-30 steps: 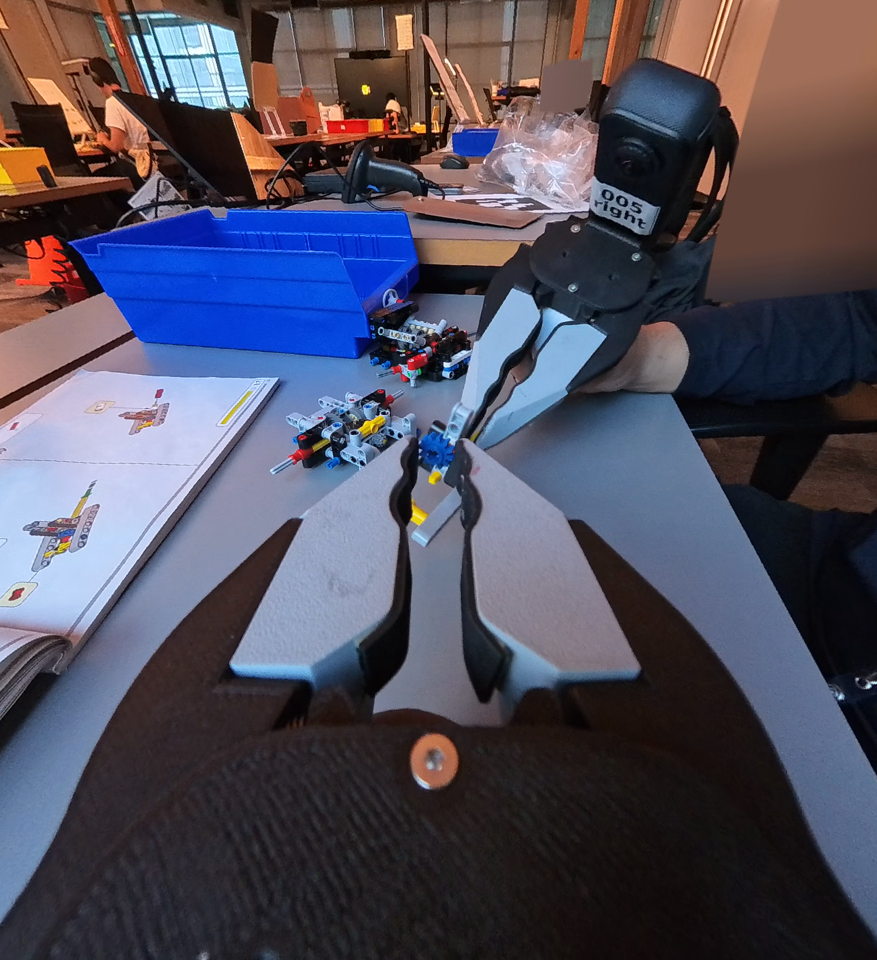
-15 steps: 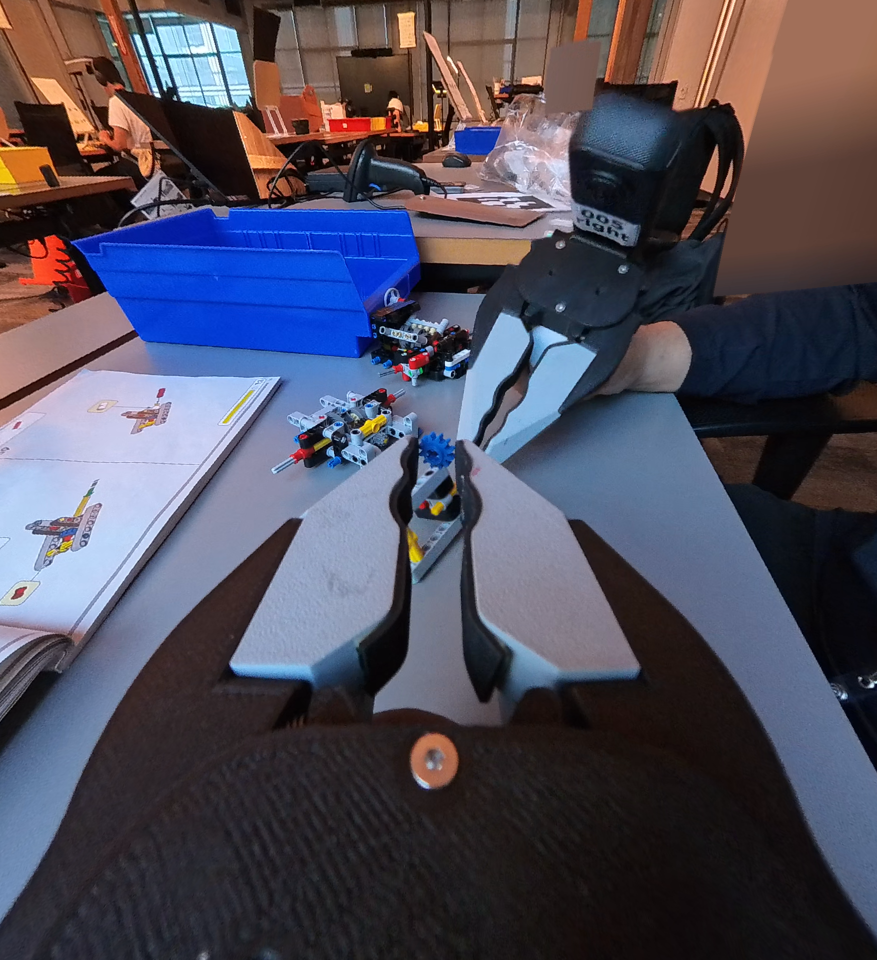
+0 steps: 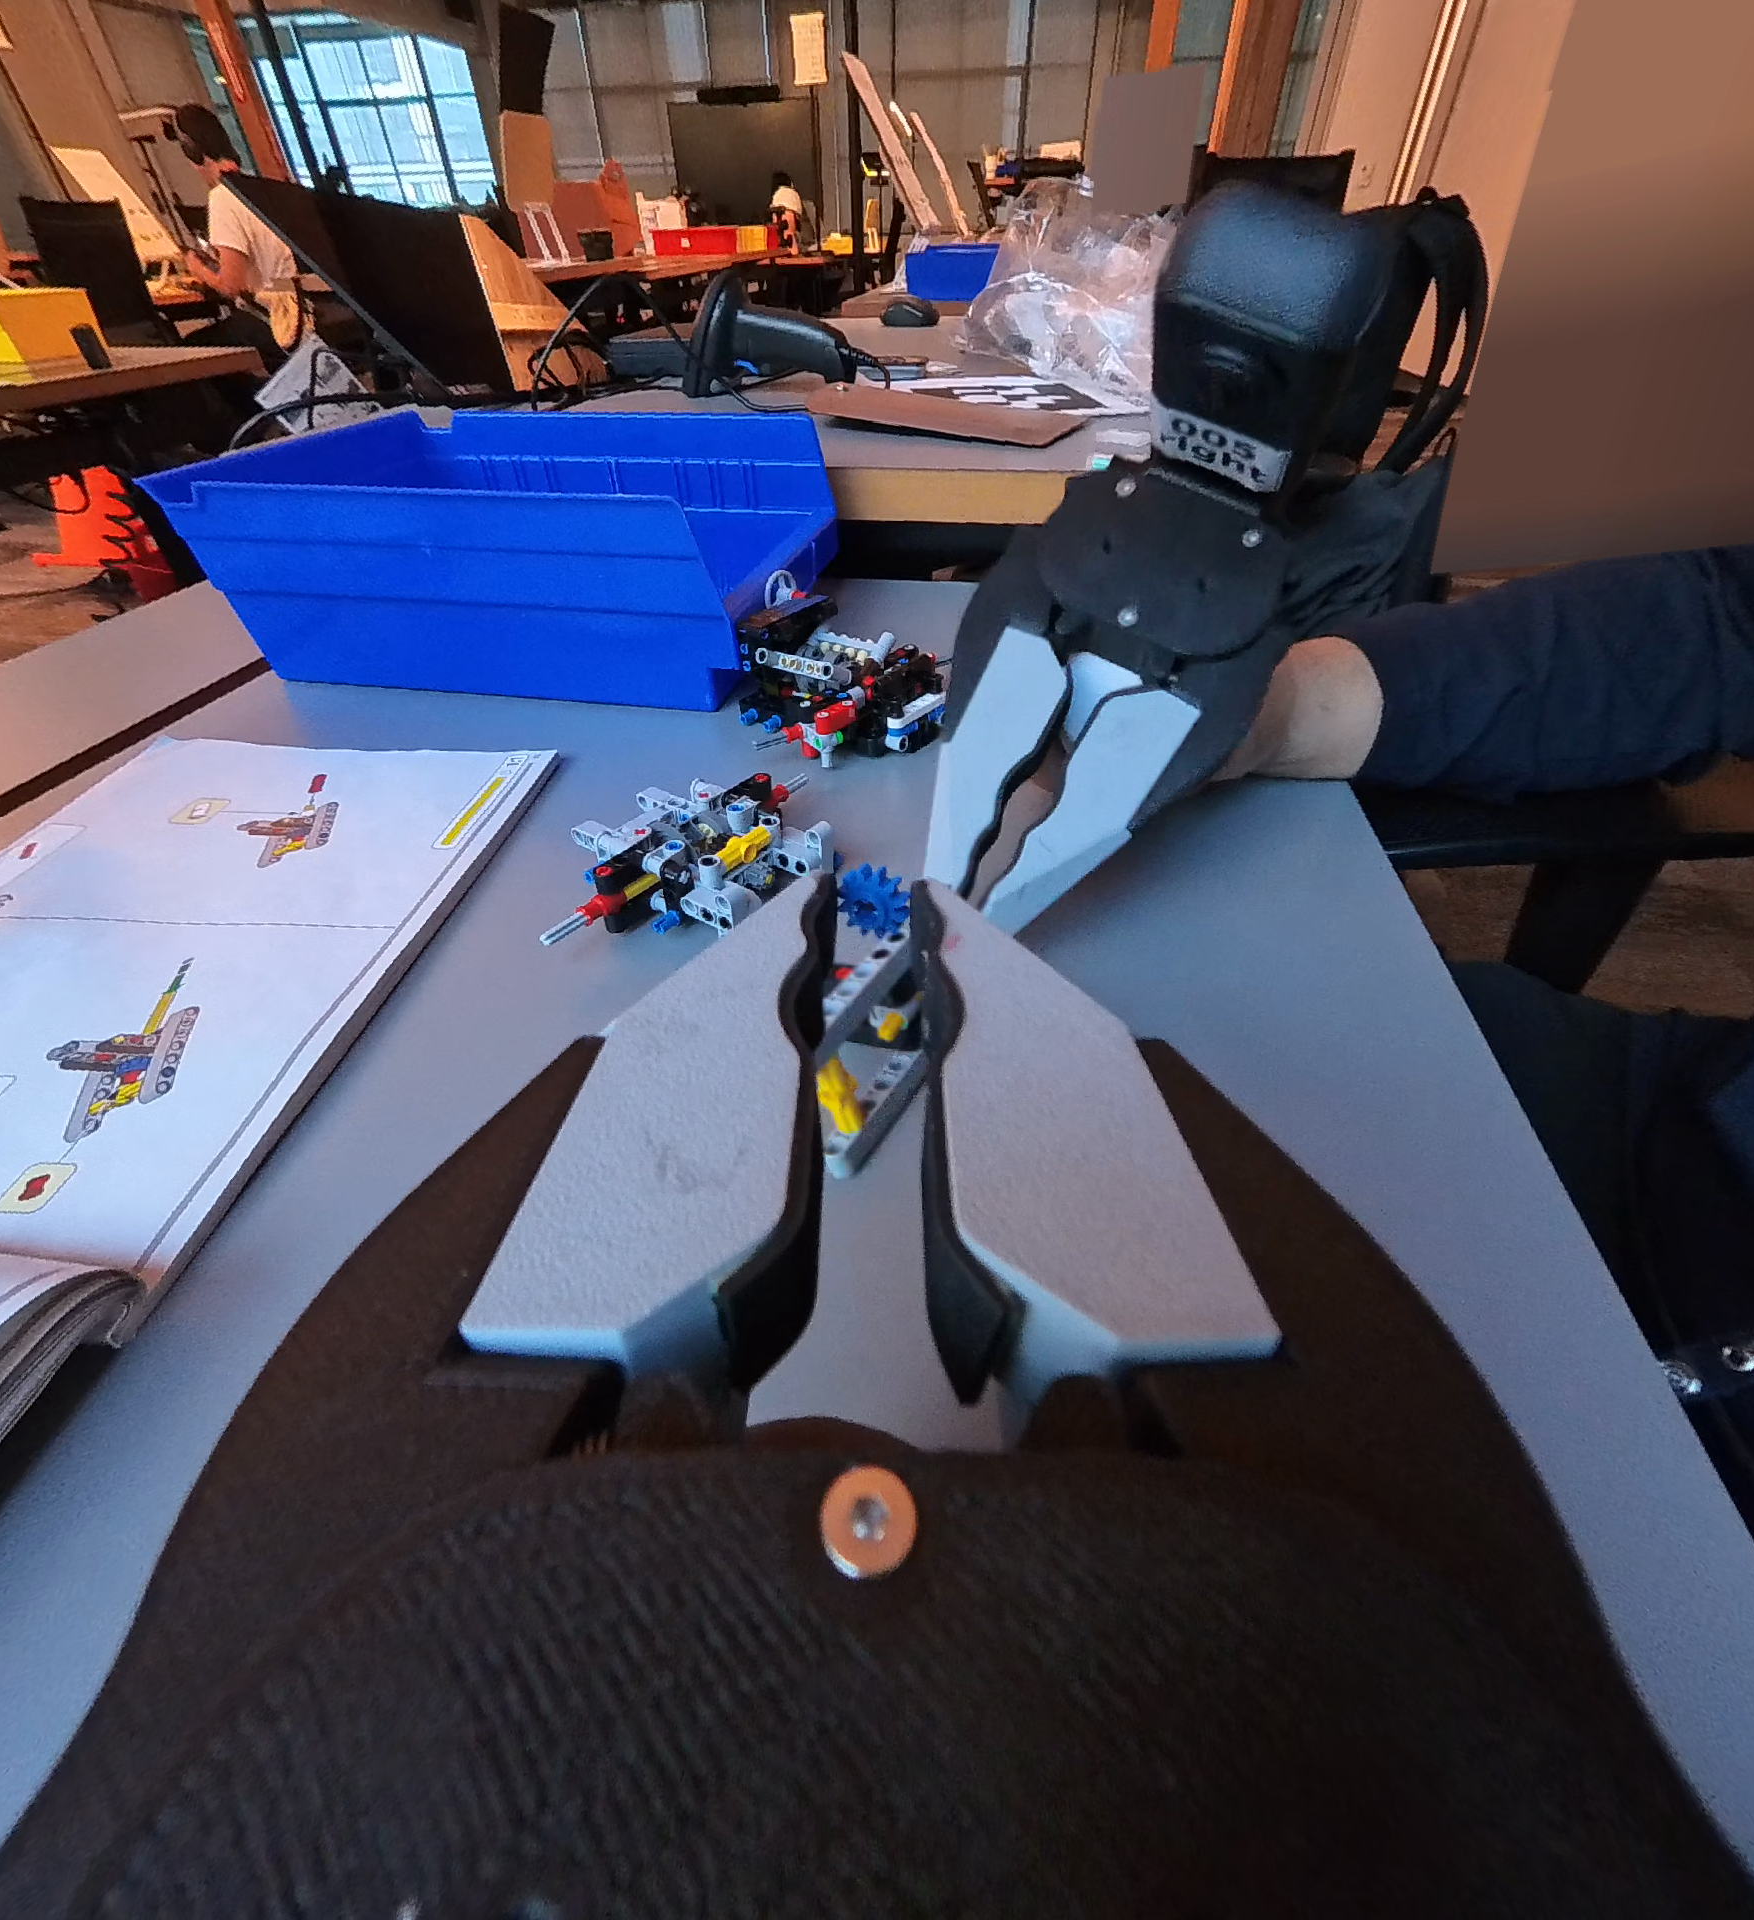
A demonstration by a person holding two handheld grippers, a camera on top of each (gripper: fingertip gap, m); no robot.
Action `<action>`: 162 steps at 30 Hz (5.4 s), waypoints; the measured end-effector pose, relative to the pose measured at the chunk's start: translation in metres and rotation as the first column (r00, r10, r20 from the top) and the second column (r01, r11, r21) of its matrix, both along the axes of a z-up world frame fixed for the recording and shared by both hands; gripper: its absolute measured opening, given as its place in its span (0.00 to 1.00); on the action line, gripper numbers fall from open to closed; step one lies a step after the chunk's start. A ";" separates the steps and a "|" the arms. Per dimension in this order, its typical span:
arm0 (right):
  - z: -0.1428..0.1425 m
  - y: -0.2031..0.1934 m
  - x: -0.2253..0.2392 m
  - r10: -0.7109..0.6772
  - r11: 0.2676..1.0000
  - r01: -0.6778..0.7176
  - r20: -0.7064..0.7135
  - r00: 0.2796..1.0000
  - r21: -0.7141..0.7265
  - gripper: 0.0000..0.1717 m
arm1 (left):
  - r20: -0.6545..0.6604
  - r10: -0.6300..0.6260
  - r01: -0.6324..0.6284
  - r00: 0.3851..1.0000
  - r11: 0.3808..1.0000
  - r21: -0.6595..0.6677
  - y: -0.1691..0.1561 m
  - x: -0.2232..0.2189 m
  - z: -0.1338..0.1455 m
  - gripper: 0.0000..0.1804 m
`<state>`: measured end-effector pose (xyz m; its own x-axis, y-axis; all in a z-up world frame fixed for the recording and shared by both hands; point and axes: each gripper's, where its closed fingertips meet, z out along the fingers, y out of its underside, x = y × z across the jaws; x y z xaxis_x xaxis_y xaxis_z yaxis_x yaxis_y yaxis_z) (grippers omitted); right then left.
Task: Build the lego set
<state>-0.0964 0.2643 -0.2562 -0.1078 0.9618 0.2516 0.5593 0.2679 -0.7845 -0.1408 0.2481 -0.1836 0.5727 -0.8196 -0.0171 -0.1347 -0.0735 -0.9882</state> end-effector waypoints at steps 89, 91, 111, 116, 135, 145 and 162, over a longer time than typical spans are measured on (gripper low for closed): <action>0.087 -0.070 -0.008 0.018 0.514 -0.248 -0.279 0.960 -0.821 0.05 | -0.279 0.008 0.114 0.960 0.901 0.419 -0.049 0.056 0.013 0.06; 0.085 -0.069 -0.009 0.020 0.511 -0.243 -0.271 0.962 -0.825 0.05 | -0.277 0.003 0.115 0.961 0.906 0.408 -0.048 0.056 0.011 0.06; 0.069 -0.063 -0.016 0.074 0.548 -0.165 -0.149 0.986 -0.820 0.05 | -0.278 -0.037 0.135 0.960 0.929 0.344 -0.044 0.045 -0.004 0.06; 0.069 -0.062 -0.017 0.076 0.545 -0.154 -0.134 0.988 -0.824 0.06 | -0.279 -0.030 0.131 0.960 0.926 0.353 -0.043 0.045 -0.003 0.06; 0.069 -0.064 -0.018 0.090 0.477 -0.163 -0.137 0.987 -0.864 0.06 | -0.275 -0.038 0.138 0.961 0.926 0.353 -0.044 0.044 -0.003 0.06; 0.068 -0.062 -0.019 0.087 0.537 -0.171 -0.148 0.985 -0.826 0.06 | -0.279 -0.036 0.136 0.960 0.928 0.347 -0.043 0.044 -0.004 0.06; 0.047 -0.008 0.018 -0.029 0.842 -0.012 -0.067 0.997 -0.539 0.17 | -0.254 0.101 -0.038 0.962 0.970 0.239 -0.014 0.018 -0.011 0.06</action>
